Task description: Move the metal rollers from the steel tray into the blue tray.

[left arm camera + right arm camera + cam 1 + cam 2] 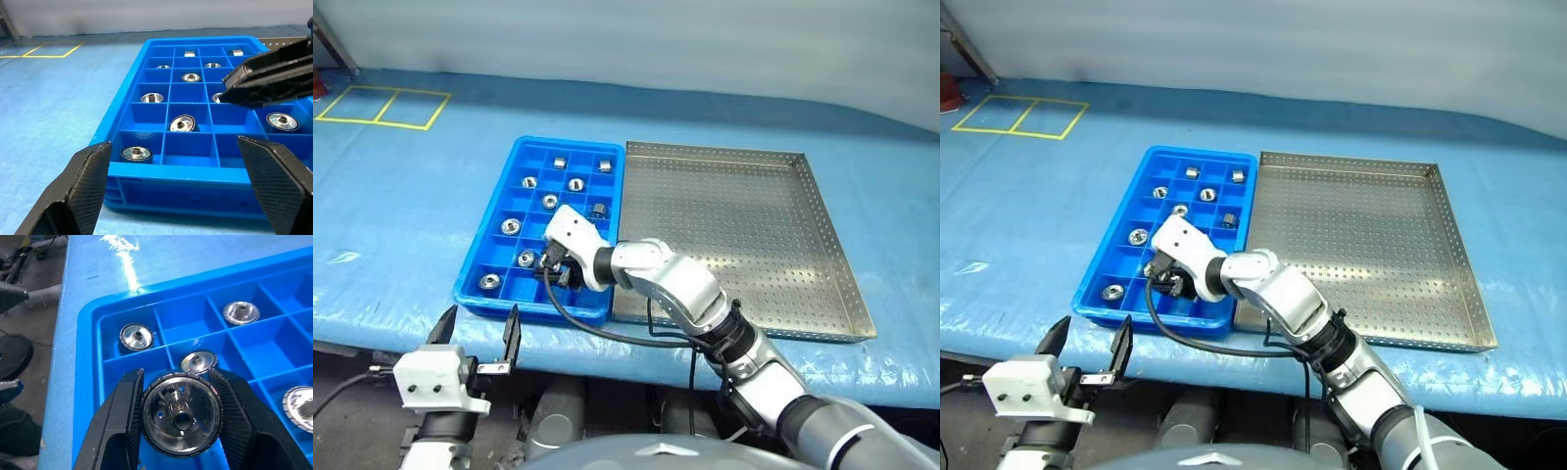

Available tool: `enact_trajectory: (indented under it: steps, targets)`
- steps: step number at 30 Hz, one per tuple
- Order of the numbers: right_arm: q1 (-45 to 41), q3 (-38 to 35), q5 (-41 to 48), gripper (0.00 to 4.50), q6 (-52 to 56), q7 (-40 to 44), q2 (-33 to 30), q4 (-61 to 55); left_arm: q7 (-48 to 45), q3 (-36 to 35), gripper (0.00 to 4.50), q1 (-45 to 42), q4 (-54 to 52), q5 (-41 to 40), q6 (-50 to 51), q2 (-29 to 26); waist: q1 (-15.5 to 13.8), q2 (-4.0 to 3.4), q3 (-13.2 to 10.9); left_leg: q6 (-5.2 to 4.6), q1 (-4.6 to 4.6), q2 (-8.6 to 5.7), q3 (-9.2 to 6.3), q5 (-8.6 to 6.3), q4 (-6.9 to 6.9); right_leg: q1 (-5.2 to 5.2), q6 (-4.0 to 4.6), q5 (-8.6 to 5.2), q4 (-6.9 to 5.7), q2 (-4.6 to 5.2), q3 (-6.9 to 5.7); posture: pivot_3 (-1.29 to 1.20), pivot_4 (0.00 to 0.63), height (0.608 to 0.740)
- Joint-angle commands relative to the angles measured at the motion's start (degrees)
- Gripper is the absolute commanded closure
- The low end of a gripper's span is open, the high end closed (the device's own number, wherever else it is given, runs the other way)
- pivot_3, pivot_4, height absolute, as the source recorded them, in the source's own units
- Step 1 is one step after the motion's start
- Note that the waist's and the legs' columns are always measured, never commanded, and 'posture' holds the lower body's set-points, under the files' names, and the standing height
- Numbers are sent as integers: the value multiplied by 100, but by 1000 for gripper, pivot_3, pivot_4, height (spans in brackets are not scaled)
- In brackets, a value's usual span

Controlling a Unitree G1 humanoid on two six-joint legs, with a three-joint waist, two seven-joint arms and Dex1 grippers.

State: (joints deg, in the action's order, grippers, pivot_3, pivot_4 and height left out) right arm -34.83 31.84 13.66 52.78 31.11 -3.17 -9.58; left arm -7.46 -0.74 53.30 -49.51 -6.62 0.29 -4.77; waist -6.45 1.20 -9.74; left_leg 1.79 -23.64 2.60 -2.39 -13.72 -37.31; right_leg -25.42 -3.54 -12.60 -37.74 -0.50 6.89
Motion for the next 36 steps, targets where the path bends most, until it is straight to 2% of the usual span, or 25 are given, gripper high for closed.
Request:
enact_trajectory:
  steps: [1,4,9,10,13,21,25,30,36]
  targets:
    - [83,75,136,2787,89,187,-77,-319,28,84,0,79,-263,87,-173,14,-26,0,0,0,0,0,0,0,0,-1,0,0,0,0,0,463,150,740]
    - [283,259,188,2787,140,365,-236,-302,-8,119,0,16,-249,78,-117,-37,-38,0,-1,0,0,0,0,0,1,-3,1,-1,0,0,0,445,150,740]
    - [477,319,151,1169,118,337,-286,-249,-129,44,0,-216,-226,-53,62,-205,-11,-2,0,0,1,1,3,-2,9,-4,3,-3,5,0,-1,384,150,740]
    - [491,276,152,728,134,299,-266,-269,-152,12,0,-271,-222,-93,105,-247,7,-2,0,0,1,1,5,-2,12,-5,4,-4,7,0,0,378,150,740]
    - [513,72,189,14,174,217,-238,-390,-254,-93,0,-512,-188,-203,260,-402,67,-2,0,-2,2,3,8,-6,17,-7,9,-8,7,0,-1,332,150,740]
    - [928,-607,459,14,327,143,-654,-1334,-625,-357,0,-1230,-54,-572,767,-874,198,-2,0,-2,2,5,9,-6,4,-4,9,-8,1,0,-2,197,150,740]
    - [1226,-799,566,14,416,79,-911,-1732,-742,-438,0,-1582,62,-713,934,-1007,368,0,2,-2,5,4,11,-6,0,1,8,-7,-2,1,-1,155,150,740]
    - [1316,-856,603,14,476,-35,-986,-1864,-849,-442,0,-1713,130,-785,1016,-1064,589,0,3,-2,8,7,11,-6,2,2,6,-4,-9,-2,0,137,150,740]
    - [1270,-809,608,14,473,-71,-997,-1824,-884,-453,0,-1727,151,-792,1012,-1048,682,1,4,-2,9,5,9,-5,-5,9,2,-1,-11,-1,0,151,150,740]
